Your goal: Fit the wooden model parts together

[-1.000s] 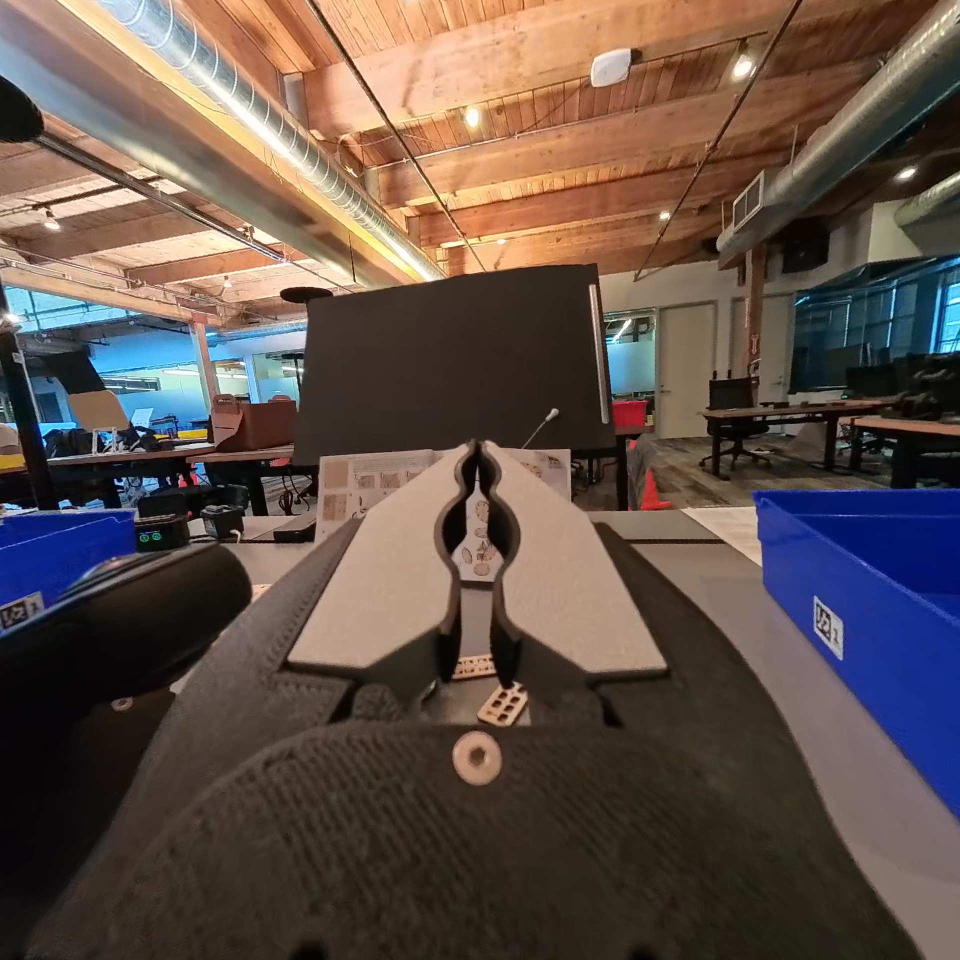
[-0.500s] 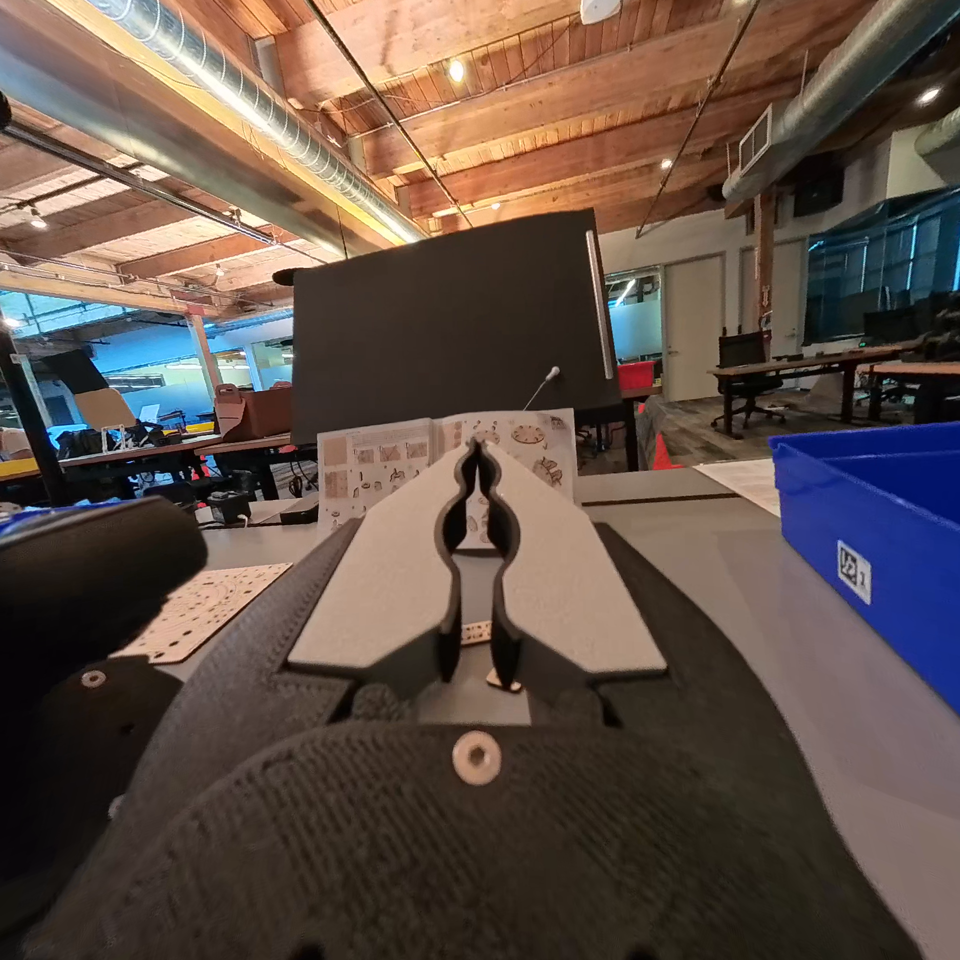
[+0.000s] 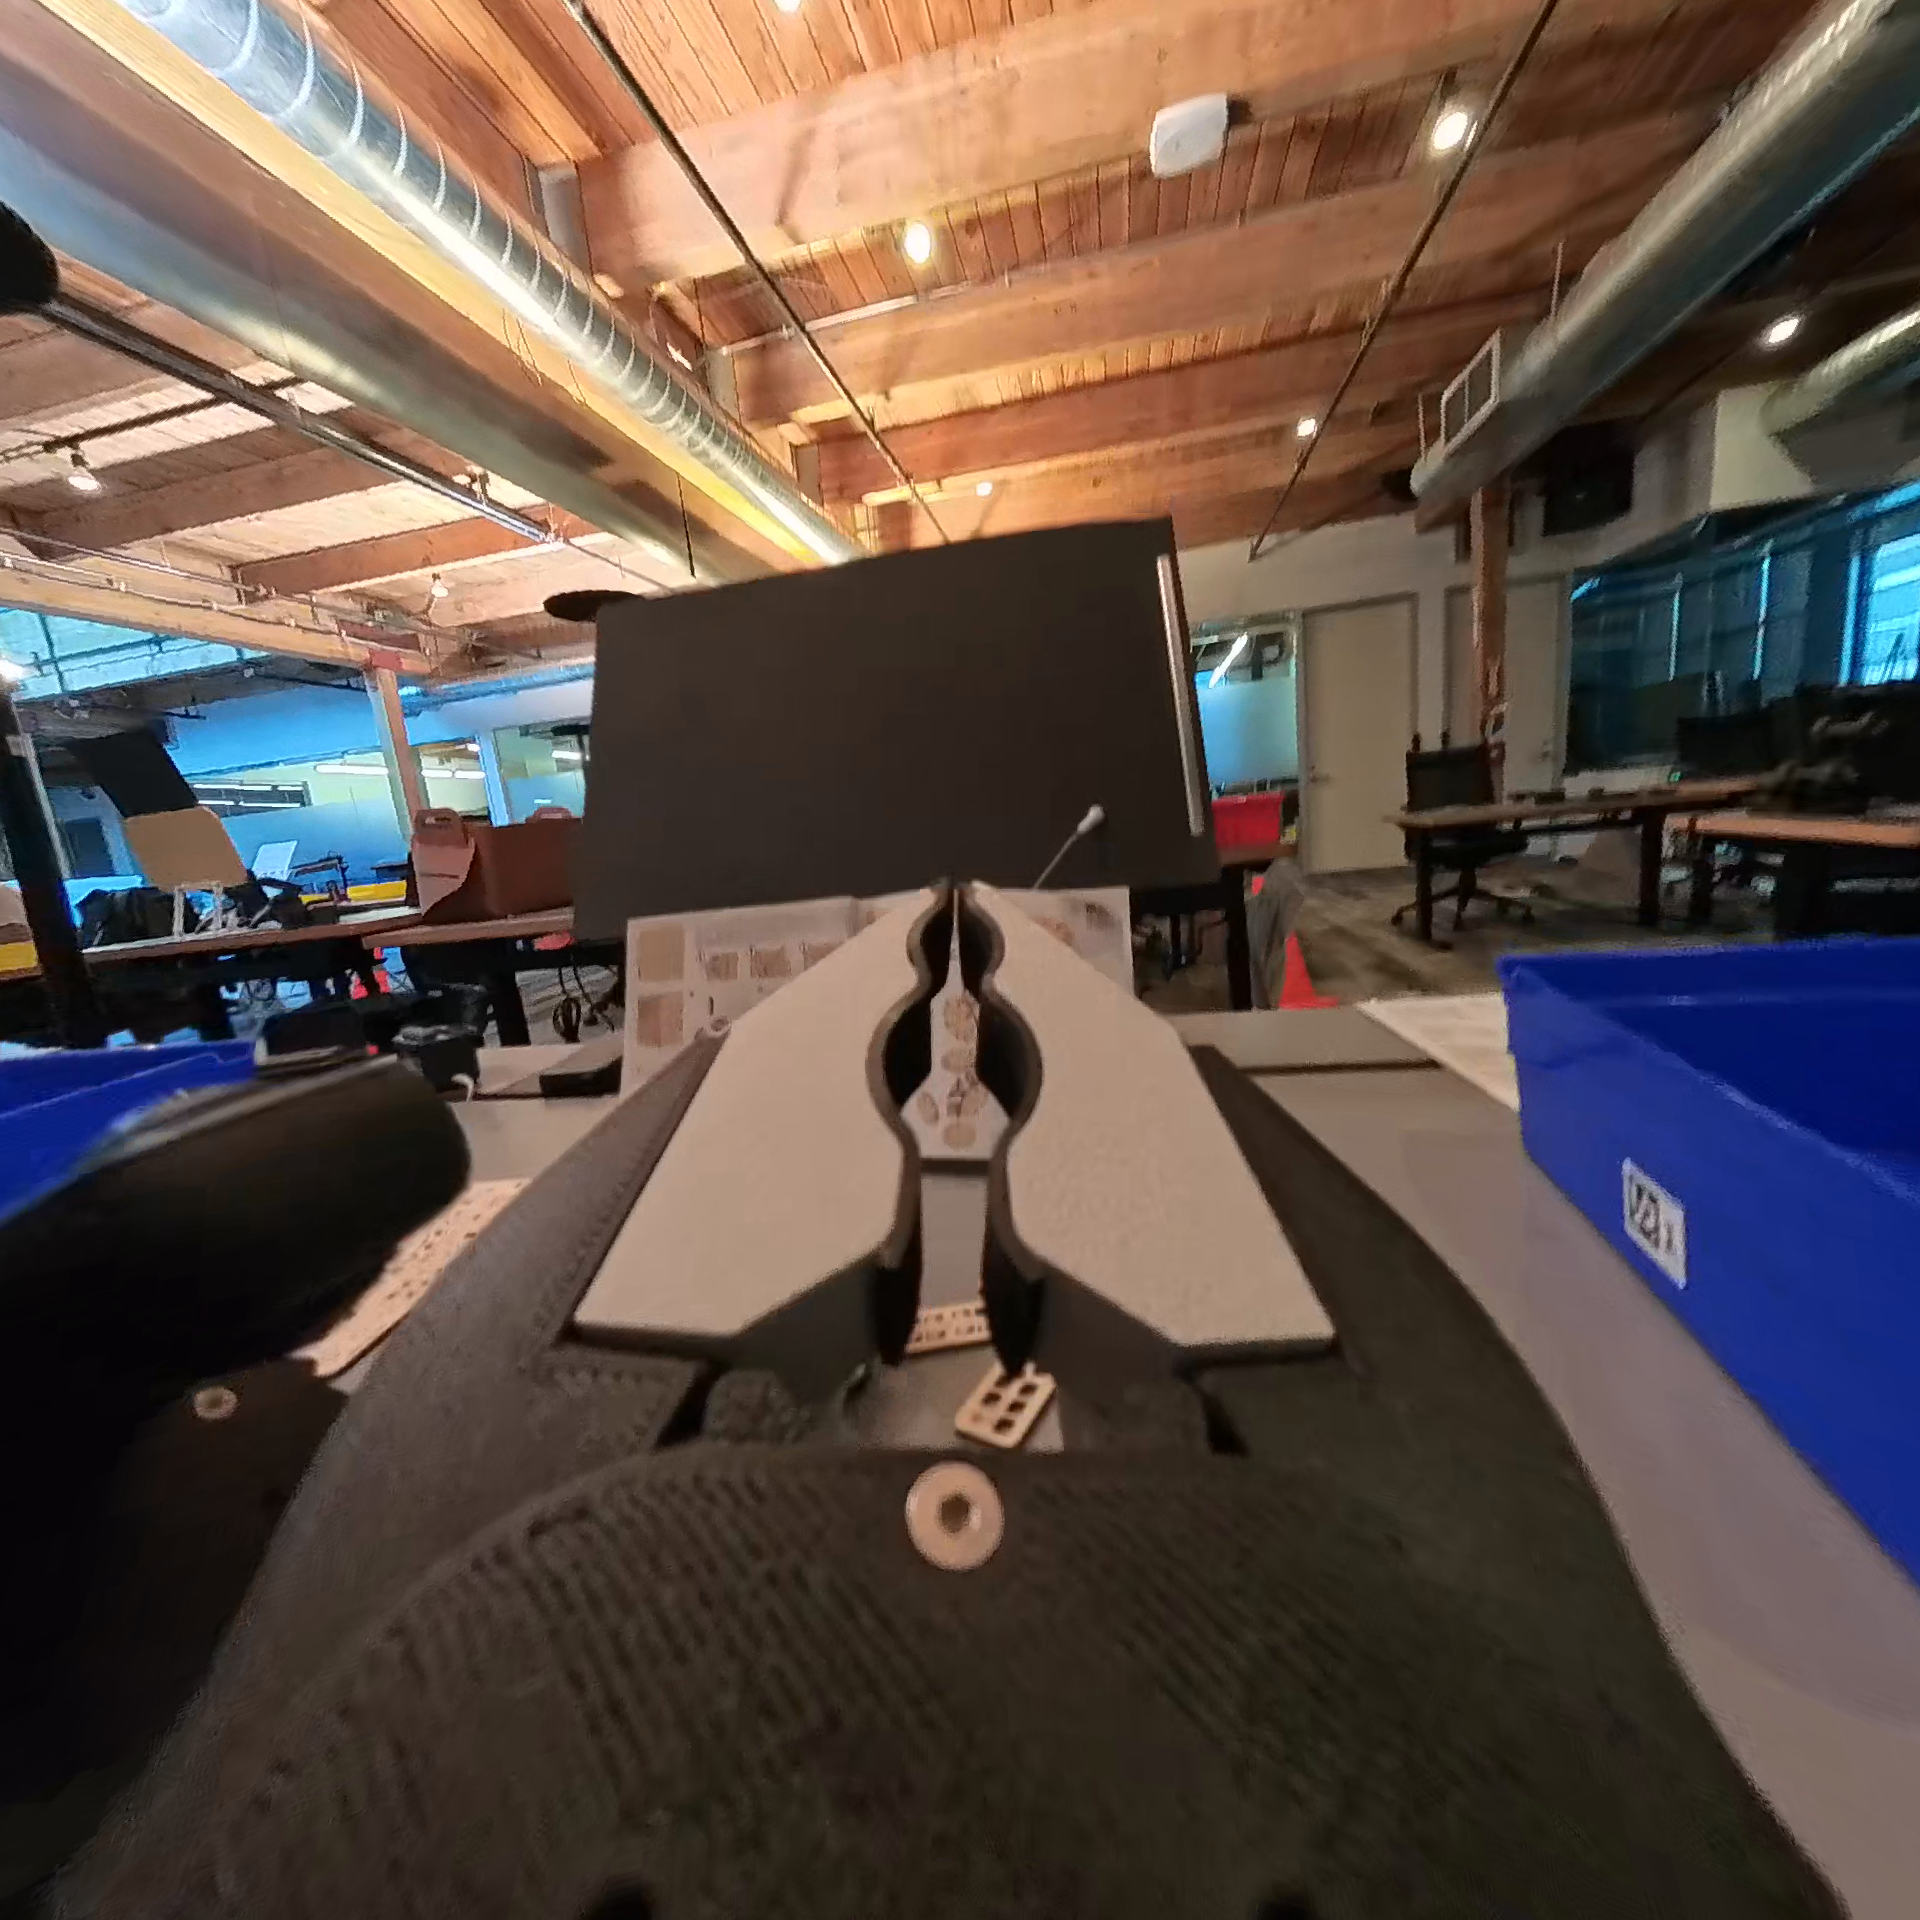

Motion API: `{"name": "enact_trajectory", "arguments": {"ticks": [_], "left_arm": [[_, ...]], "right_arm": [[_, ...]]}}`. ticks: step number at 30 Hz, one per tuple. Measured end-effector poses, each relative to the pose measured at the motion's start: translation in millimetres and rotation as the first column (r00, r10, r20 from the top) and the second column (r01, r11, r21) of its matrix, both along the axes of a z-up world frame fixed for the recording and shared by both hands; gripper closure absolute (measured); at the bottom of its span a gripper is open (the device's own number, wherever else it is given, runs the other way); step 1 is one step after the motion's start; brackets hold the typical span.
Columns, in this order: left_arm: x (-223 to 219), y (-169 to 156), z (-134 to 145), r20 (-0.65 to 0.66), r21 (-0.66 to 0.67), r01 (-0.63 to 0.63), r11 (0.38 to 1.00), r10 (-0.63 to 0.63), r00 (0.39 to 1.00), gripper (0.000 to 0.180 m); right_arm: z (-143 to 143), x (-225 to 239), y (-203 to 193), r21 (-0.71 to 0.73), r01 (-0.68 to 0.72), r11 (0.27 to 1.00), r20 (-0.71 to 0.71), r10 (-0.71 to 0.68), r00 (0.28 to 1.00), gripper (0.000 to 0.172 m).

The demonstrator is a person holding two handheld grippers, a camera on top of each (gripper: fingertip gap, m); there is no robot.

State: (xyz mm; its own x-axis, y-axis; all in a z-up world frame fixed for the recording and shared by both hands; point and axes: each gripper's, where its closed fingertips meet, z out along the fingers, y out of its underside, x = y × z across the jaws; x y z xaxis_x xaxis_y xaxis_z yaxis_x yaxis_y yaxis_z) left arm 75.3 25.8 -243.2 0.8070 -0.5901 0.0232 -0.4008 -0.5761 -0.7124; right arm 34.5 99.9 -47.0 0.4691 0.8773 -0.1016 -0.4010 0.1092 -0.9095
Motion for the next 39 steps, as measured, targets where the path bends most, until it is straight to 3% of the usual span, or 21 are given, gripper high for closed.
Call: {"name": "enact_trajectory", "arguments": {"ticks": [2,4,7,14,15,17,20,25,28,31,35,37,39], "left_arm": [[0,0,0,-0.001,0.000,0.000,1.000,0.000,1.000,0.175],[-1,1,0,-0.006,0.005,-0.008,1.000,0.008,1.000,0.176],[-2,1,0,-0.007,0.008,-0.013,1.000,0.013,1.000,0.176],[0,1,-1,-0.018,0.013,-0.004,1.000,0.004,1.000,0.176],[0,1,-1,-0.017,0.012,-0.004,1.000,0.004,1.000,0.176],[0,1,-1,-0.019,0.015,-0.005,1.000,0.005,1.000,0.176],[-1,2,-1,-0.025,0.017,-0.005,1.000,0.005,1.000,0.177],[0,2,-1,-0.033,0.024,-0.004,1.000,0.005,0.999,0.177],[-1,2,-1,-0.027,0.017,-0.006,1.000,0.007,1.000,0.177],[-1,2,-1,-0.031,0.023,-0.007,1.000,0.008,0.999,0.178],[-1,2,-1,-0.040,0.029,-0.006,1.000,0.007,0.999,0.178],[0,2,-1,-0.029,0.023,-0.005,1.000,0.006,1.000,0.178],[-1,3,-1,-0.026,0.025,-0.013,1.000,0.014,1.000,0.179]], "right_arm": [[2,2,-4,0.030,0.021,0.999,0.005,-0.021,1.000,0.172],[-32,-18,-3,-0.023,0.000,1.000,0.095,0.002,0.995,0.172],[-42,-29,1,-0.043,0.001,0.999,0.146,0.005,0.989,0.172],[-3,-4,1,0.017,0.034,0.999,0.052,-0.035,0.998,0.172],[-8,-8,-1,0.012,0.029,1.000,0.065,-0.030,0.997,0.172],[-45,-29,-2,-0.064,-0.016,0.998,0.152,0.025,0.988,0.172],[-47,-34,4,-0.086,-0.015,0.996,0.176,0.030,0.984,0.172],[-4,-12,3,-0.030,0.005,1.000,0.071,-0.003,0.997,0.172],[-49,-35,2,-0.081,0.000,0.997,0.199,0.016,0.980,0.172],[-50,-40,5,-0.093,-0.020,0.995,0.204,0.039,0.978,0.172],[-17,-23,4,-0.058,0.002,0.998,0.109,0.005,0.994,0.172],[-46,-33,4,-0.099,-0.011,0.995,0.181,0.029,0.983,0.172],[-52,-38,3,-0.085,-0.007,0.996,0.209,0.025,0.978,0.172]]}}
